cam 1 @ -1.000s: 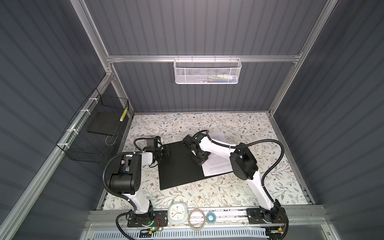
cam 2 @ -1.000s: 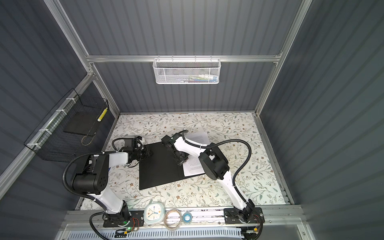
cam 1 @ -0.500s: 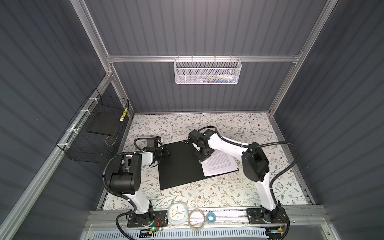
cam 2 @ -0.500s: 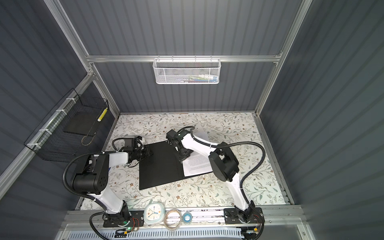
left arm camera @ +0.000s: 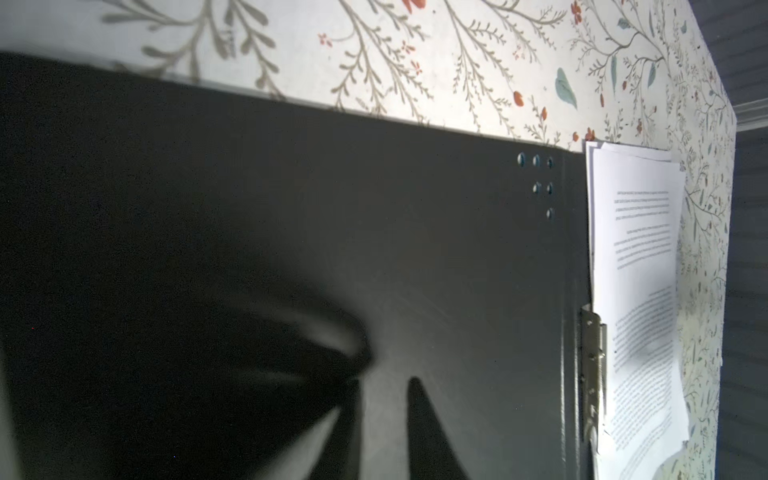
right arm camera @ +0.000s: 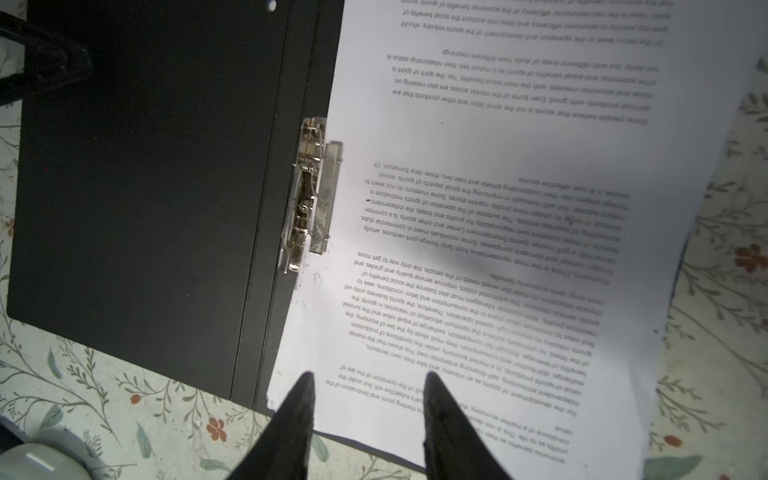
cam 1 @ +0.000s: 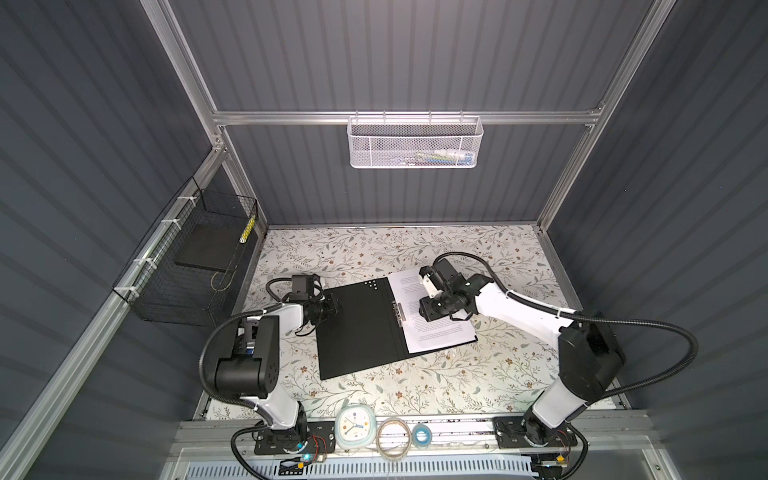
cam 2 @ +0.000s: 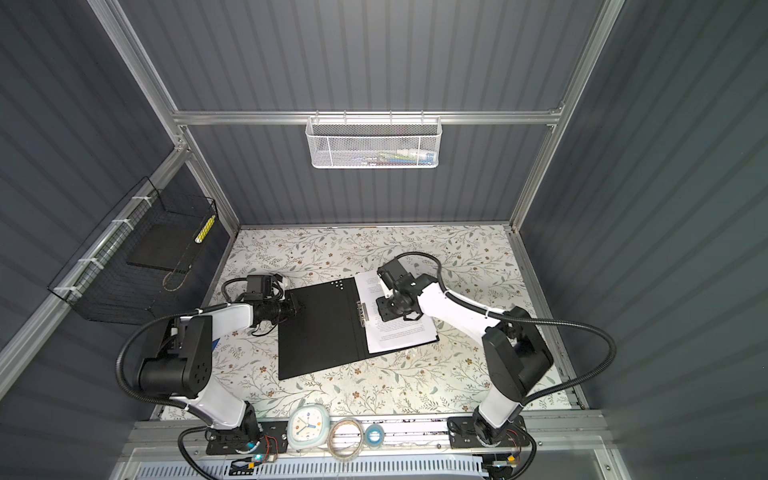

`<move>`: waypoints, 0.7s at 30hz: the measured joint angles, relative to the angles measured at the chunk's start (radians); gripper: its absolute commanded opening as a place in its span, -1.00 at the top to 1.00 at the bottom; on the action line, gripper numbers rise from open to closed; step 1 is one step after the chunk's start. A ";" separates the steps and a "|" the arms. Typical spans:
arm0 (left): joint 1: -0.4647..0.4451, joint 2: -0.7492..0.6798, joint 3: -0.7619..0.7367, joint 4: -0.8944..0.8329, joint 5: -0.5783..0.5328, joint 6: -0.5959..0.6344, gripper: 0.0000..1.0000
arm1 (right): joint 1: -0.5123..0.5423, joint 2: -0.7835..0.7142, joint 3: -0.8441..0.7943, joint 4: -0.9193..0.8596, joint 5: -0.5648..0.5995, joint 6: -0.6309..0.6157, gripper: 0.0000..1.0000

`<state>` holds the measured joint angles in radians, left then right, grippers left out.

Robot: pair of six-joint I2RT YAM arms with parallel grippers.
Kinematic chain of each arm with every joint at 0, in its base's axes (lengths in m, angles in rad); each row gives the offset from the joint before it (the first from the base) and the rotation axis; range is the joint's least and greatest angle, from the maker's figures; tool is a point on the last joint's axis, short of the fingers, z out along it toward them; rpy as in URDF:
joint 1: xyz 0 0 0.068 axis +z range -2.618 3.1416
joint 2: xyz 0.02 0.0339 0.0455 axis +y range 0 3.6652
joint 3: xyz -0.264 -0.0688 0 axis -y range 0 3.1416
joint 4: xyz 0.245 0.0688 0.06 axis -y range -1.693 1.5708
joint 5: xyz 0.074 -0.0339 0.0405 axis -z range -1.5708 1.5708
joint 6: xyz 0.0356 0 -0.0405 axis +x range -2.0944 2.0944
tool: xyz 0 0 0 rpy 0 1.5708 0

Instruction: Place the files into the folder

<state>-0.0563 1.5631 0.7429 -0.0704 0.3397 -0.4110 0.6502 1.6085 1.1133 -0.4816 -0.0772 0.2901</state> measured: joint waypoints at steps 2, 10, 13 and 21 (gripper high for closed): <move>0.000 -0.104 -0.020 -0.064 -0.048 -0.008 -0.87 | -0.051 -0.060 -0.098 0.075 -0.026 0.006 -0.35; 0.000 -0.399 -0.157 -0.276 -0.190 -0.070 -0.99 | -0.165 -0.211 -0.359 0.323 -0.119 -0.011 -0.40; 0.000 -0.425 -0.210 -0.319 -0.195 -0.095 -0.99 | -0.168 -0.261 -0.397 0.353 -0.125 -0.023 -0.43; -0.002 -0.406 -0.233 -0.325 -0.185 -0.117 -0.99 | -0.288 -0.388 -0.487 0.380 -0.127 0.010 -0.47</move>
<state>-0.0578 1.1576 0.5095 -0.3950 0.1543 -0.5285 0.3626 1.2201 0.6262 -0.1017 -0.2039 0.2996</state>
